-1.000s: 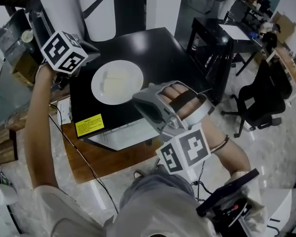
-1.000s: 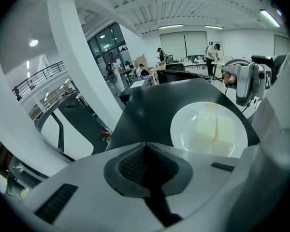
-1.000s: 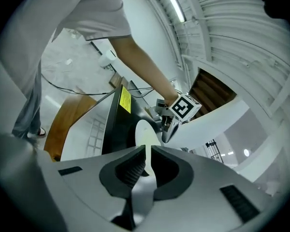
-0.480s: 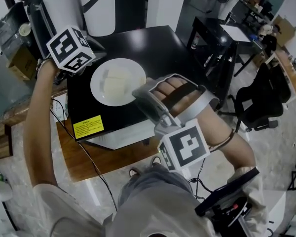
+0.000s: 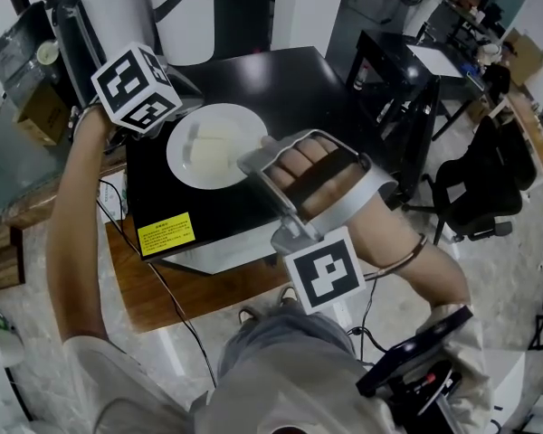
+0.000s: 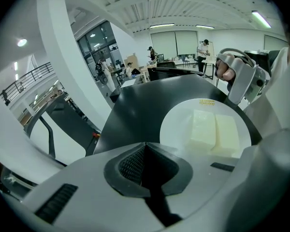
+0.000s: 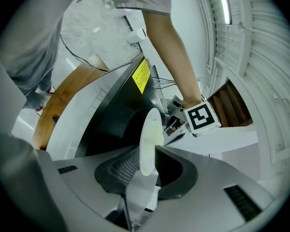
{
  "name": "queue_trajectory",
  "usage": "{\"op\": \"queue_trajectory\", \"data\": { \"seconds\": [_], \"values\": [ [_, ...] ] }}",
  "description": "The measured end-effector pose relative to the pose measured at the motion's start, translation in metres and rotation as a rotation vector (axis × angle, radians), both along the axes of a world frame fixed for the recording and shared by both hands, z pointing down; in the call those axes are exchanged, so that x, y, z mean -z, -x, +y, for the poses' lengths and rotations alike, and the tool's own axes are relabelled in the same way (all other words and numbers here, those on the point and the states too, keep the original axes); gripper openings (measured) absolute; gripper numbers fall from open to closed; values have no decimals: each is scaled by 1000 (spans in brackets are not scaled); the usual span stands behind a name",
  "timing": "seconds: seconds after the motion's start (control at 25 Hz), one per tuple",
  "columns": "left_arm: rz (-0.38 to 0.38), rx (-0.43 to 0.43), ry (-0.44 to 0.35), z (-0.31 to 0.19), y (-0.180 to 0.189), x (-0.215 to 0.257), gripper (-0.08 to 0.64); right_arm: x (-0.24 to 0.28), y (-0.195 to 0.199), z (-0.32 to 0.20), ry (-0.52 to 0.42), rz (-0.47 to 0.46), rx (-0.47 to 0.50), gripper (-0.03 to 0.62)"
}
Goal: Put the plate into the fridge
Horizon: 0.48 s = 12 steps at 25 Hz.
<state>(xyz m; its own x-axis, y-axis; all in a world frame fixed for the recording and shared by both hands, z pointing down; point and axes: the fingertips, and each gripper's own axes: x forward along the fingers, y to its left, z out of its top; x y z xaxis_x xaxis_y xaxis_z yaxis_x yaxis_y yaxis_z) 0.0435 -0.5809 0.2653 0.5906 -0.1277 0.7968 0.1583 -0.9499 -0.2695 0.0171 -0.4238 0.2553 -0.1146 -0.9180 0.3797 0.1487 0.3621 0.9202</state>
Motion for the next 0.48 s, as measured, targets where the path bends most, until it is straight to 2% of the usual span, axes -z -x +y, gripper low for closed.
{"op": "queue_trajectory", "data": {
  "seconds": [0.16, 0.28, 0.48],
  "values": [
    [-3, 7, 2, -2, 0, -1, 18, -4, 0, -8, -37, 27, 1, 95],
    [5, 12, 12, -2, 0, -1, 18, -6, 3, -7, -42, 0, 14, 34],
    [13, 34, 13, -2, 0, 1, 18, 2, 1, -7, -111, -7, 9, 29]
  ]
}}
